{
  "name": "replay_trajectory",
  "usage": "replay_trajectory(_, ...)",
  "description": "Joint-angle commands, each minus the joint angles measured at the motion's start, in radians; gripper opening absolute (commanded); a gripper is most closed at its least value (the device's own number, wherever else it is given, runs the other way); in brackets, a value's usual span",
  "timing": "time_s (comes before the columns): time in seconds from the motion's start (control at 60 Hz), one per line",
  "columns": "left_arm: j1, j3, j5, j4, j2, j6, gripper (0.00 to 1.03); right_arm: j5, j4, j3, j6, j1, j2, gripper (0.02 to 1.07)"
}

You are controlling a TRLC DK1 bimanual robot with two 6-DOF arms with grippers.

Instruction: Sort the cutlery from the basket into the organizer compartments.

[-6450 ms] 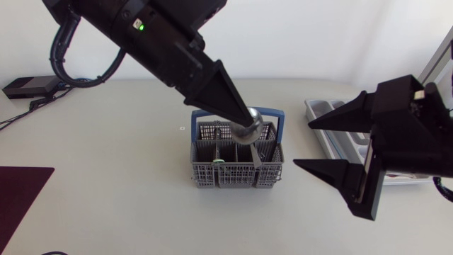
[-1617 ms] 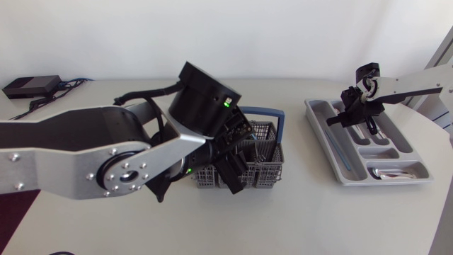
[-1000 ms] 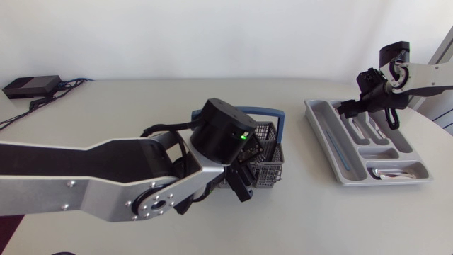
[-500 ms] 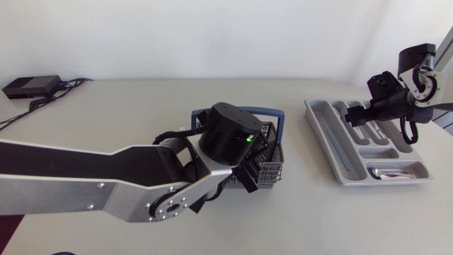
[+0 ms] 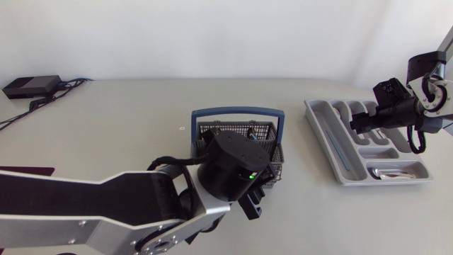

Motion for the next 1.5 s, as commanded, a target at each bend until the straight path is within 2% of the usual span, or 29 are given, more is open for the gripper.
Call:
replay_trajectory(0.0, -0.018, -0.023, 0.003, 0.016, -0.03, 0.009, 0.73, -0.013, 0.01, -0.024, -0.011, -0.013, -0.028, 0.88)
replay_trajectory(0.283, -0.021, 0.005, 0.022, 0.062, -0.009, 0.011, 0.72, -0.037, 0.011, -0.037, -0.018, -0.03, -0.042, 0.88)
replay_trajectory(0.533, -0.006, 0.049, 0.063, 0.057, 0.013, 0.003, 0.51, -0.053, 0.019, -0.049, -0.022, -0.042, -0.052, 0.88)
replay_trajectory(1.05, 0.0, 0.063, 0.066, 0.034, 0.053, 0.002, 0.33, -0.063, 0.028, -0.073, -0.024, -0.042, -0.066, 0.88)
replay_trajectory(1.1, 0.0, 0.061, 0.066, 0.034, 0.051, 0.0, 0.29, -0.068, 0.028, -0.086, -0.022, -0.033, -0.082, 0.88)
replay_trajectory(1.2, -0.001, 0.06, 0.066, 0.033, 0.053, 0.0, 0.25, -0.111, 0.019, -0.124, -0.033, 0.004, -0.134, 0.88)
replay_trajectory(1.283, -0.001, 0.055, 0.066, 0.027, 0.053, 0.0, 0.24, -0.194, -0.005, -0.189, -0.079, 0.068, -0.226, 0.88)
replay_trajectory(1.417, -0.001, 0.046, 0.071, 0.025, 0.05, 0.002, 0.2, -0.27, -0.065, -0.254, -0.139, 0.168, -0.347, 0.88)
replay_trajectory(1.483, 0.0, 0.043, 0.08, 0.025, 0.048, 0.0, 0.2, -0.358, -0.113, -0.274, -0.179, 0.19, -0.398, 0.88)
